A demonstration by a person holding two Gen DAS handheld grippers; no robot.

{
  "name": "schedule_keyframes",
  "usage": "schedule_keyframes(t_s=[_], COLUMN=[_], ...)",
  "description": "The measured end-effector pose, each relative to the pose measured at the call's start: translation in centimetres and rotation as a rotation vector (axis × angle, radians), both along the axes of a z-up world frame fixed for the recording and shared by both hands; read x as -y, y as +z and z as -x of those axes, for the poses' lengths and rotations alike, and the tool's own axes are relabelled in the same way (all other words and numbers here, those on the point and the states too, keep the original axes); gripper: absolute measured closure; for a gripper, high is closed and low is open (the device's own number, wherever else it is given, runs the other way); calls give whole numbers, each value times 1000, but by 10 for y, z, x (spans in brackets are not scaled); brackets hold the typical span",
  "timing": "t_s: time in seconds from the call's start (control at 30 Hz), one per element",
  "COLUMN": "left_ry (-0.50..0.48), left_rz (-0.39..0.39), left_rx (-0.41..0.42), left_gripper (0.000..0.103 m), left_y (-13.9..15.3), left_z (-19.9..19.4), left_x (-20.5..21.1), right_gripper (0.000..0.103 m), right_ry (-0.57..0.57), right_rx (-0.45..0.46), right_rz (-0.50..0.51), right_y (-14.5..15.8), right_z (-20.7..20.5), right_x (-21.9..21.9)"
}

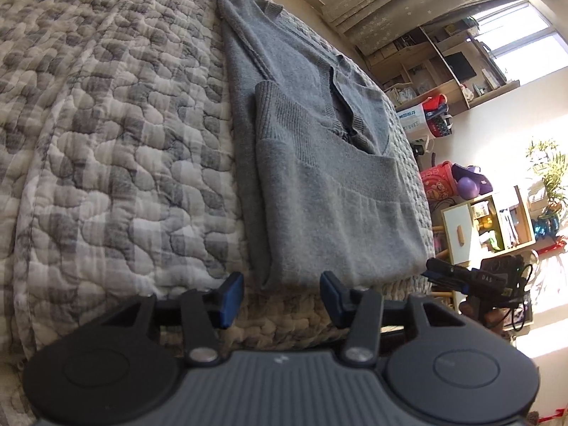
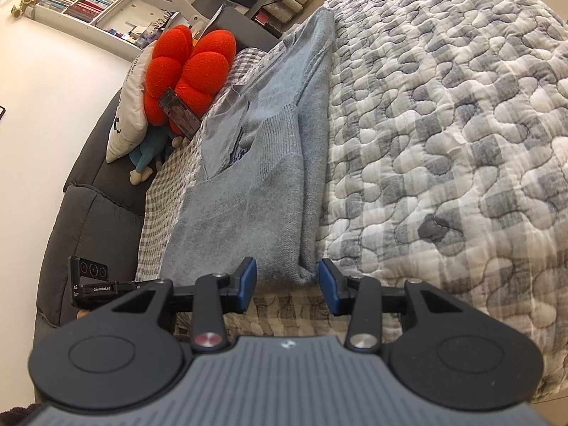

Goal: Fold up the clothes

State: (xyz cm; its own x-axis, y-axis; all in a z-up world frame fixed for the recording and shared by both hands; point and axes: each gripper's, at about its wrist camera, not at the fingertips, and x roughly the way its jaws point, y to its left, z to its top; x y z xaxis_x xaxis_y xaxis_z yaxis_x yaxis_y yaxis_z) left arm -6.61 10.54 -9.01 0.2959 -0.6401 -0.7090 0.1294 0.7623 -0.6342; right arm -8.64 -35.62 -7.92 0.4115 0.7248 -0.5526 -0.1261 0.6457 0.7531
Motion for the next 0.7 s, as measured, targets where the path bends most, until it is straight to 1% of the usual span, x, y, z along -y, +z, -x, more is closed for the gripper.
schedule_keyframes(t_s=[0.13, 0.3, 0.47, 0.7], left_ry=[-24, -55, -65, -61], left_rz=[-91, -150, -151, -130], left_rx=[21, 40, 53, 52], left_gripper=[53, 51, 47, 46], left_y=[5, 6, 7, 9], left_z=[-3, -5, -4, -3], left_x=[8, 13, 16, 15], right_gripper=[60, 60, 60, 60], right_ry=[-1, -4, -10, -9], right_rx=[-6, -2, -5, -8], right_rz=[14, 40, 50, 65], right_y=[1, 4, 4, 5], right_z=[-3, -4, -6, -9], right_x=[-5, -13, -16, -20])
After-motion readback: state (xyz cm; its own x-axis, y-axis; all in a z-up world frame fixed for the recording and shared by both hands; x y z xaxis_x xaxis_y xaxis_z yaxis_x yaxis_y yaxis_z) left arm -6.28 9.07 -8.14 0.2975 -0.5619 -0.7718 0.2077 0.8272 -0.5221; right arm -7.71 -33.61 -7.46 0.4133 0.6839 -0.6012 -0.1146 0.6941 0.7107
